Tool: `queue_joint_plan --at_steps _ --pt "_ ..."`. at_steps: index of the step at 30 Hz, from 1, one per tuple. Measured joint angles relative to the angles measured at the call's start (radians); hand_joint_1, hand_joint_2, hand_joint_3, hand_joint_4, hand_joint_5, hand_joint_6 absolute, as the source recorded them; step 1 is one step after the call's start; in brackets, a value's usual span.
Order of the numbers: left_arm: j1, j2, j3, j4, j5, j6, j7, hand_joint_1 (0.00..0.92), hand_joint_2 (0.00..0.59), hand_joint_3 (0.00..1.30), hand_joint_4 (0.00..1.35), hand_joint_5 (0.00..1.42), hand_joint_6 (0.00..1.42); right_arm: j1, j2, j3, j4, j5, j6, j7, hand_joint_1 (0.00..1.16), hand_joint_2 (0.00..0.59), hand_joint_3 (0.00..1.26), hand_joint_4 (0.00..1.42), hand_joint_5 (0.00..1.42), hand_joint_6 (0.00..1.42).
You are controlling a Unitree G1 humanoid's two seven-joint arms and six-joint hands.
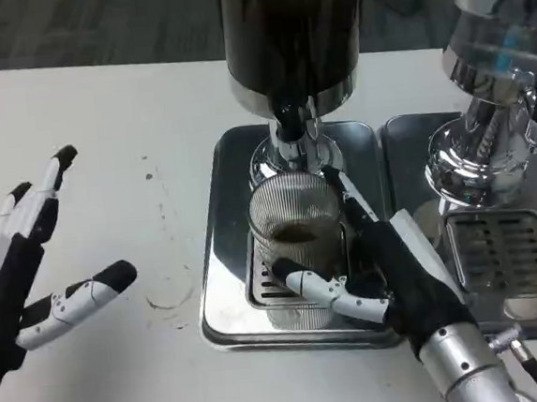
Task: Grasp the cup under the faucet to collect the drink, then remove the cup.
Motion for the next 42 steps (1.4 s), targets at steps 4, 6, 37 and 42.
queue_joint_plan --at_steps 4,6,37,42 --pt "0.0 0.001 -0.022 0.042 -0.002 0.0 0.001 0.0 0.091 0.0 0.0 0.06 0.0 -0.019 0.016 0.0 0.009 0.0 0.008 -0.001 0.7 0.18 0.0 0.0 0.0 0.0" --pt "0.0 0.002 -0.027 0.06 -0.004 0.0 0.001 0.0 0.095 0.0 0.0 0.06 0.0 -0.036 0.029 0.002 0.03 0.0 0.008 -0.003 0.73 0.175 0.0 0.0 0.0 0.0" --pt "0.053 0.01 -0.054 0.054 -0.043 0.003 0.001 0.0 0.106 0.0 0.0 0.07 0.0 -0.124 0.109 0.006 0.198 0.007 -0.027 -0.055 0.83 0.174 0.0 0.0 0.0 0.06" --pt "0.06 0.01 -0.054 0.045 -0.045 0.004 0.001 0.0 0.109 0.0 0.0 0.07 0.0 -0.131 0.121 0.004 0.212 0.008 -0.032 -0.06 0.83 0.174 0.0 0.0 0.03 0.11"
